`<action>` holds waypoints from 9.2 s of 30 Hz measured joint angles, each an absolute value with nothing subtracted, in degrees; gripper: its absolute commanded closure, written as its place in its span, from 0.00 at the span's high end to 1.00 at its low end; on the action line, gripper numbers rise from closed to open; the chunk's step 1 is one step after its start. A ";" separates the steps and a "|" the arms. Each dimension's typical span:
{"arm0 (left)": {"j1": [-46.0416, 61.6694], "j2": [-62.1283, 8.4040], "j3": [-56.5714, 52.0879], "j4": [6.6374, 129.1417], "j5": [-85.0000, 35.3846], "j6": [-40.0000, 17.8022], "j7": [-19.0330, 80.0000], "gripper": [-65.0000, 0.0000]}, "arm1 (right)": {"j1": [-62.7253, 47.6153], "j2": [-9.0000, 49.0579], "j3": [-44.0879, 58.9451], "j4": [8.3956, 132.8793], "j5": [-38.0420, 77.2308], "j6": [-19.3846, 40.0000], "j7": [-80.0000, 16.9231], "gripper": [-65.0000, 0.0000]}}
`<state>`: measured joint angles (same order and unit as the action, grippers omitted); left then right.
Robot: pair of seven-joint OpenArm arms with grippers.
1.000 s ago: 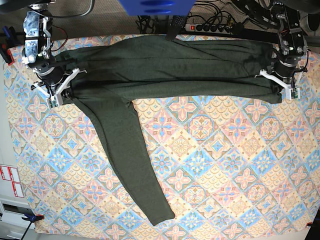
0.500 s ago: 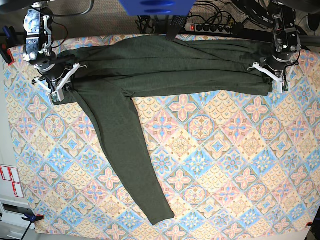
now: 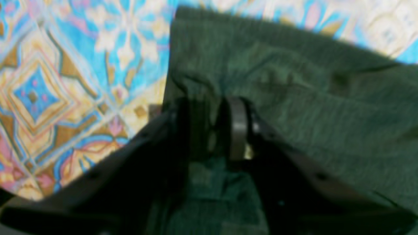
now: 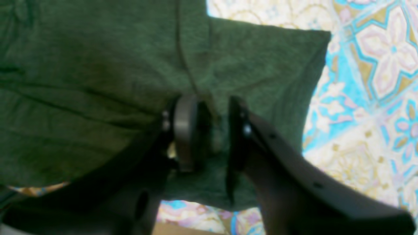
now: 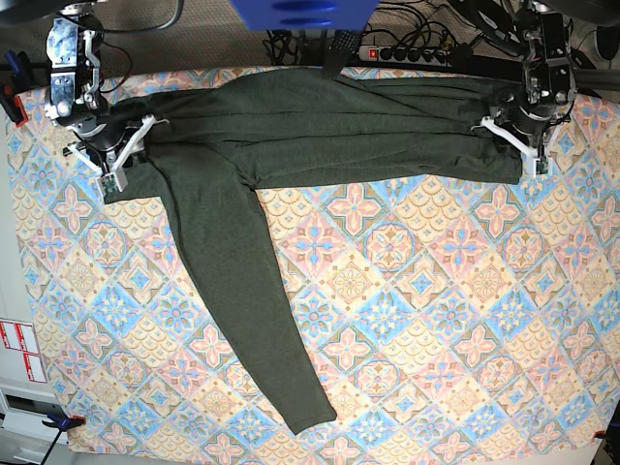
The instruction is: Fold the T-shirt properly
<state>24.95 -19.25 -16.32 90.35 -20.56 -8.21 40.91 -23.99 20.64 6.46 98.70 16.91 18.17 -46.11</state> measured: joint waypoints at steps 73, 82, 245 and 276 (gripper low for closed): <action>22.72 -16.16 -22.96 105.45 -28.80 -7.79 44.49 0.63 | 7.05 14.06 -18.35 82.59 16.69 17.82 -44.53 0.01; 22.09 -16.16 -22.63 105.38 -28.77 -7.79 44.71 0.63 | -7.86 13.98 -16.32 103.07 16.82 17.89 -47.40 0.01; -19.22 -1.67 28.16 52.34 -30.98 -7.46 30.55 0.56 | -7.92 14.48 -13.50 105.71 16.91 18.00 -60.62 0.33; -0.67 -13.21 14.15 85.76 -30.81 -7.29 34.24 0.00 | -8.97 14.46 -13.50 107.96 16.75 18.00 -60.23 0.33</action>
